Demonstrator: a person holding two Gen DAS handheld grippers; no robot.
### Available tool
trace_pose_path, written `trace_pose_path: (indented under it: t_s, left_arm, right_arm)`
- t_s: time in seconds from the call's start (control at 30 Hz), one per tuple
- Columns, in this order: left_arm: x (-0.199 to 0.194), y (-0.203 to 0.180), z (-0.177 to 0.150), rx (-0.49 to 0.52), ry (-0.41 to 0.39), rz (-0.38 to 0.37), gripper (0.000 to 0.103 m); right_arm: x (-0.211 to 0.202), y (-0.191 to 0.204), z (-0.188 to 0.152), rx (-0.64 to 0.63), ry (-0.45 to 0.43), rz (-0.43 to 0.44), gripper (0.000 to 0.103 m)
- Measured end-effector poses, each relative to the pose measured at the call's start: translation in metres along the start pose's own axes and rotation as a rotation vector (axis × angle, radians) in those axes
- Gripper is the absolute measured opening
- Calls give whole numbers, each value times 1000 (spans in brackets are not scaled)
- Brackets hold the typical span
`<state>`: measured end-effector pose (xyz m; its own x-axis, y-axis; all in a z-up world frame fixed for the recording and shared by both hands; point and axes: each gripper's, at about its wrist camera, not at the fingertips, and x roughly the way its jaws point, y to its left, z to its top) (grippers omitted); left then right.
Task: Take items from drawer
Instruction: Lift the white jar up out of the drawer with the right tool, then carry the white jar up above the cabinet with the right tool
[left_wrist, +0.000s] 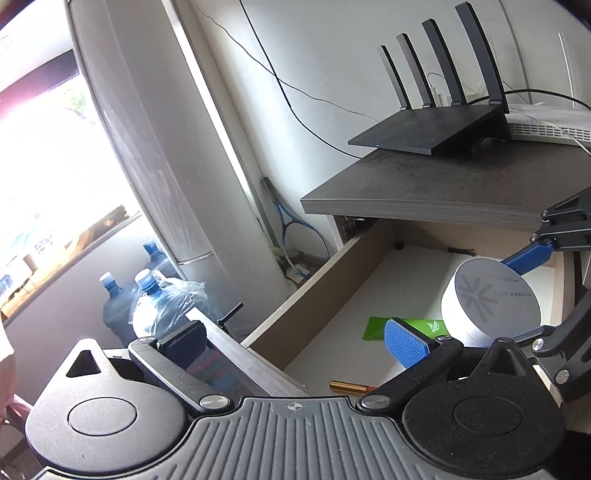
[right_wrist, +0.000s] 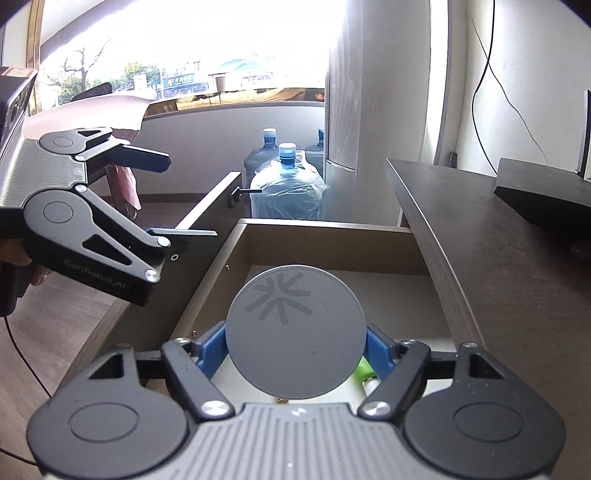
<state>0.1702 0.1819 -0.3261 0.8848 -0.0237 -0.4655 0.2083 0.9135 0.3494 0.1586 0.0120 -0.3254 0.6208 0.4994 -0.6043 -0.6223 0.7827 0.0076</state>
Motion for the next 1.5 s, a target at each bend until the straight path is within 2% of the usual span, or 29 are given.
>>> trace_pose_path:
  t_s: [0.27, 0.53, 1.1, 1.5]
  left_arm:
    - [-14, -7, -9, -91, -29, 45, 103]
    - [-31, -1, -18, -253, -70, 81, 103]
    - [-52, -6, -32, -355, -107, 164, 103]
    - [-67, -11, -44, -411, -136, 167, 103]
  right_arm:
    - [-18, 4, -3, 19, -49, 3, 78]
    - [-29, 4, -11, 53, -76, -4, 78]
    - [-41, 19, -23, 107, -130, -13, 78]
    - [-45, 30, -33, 159, -159, -33, 78]
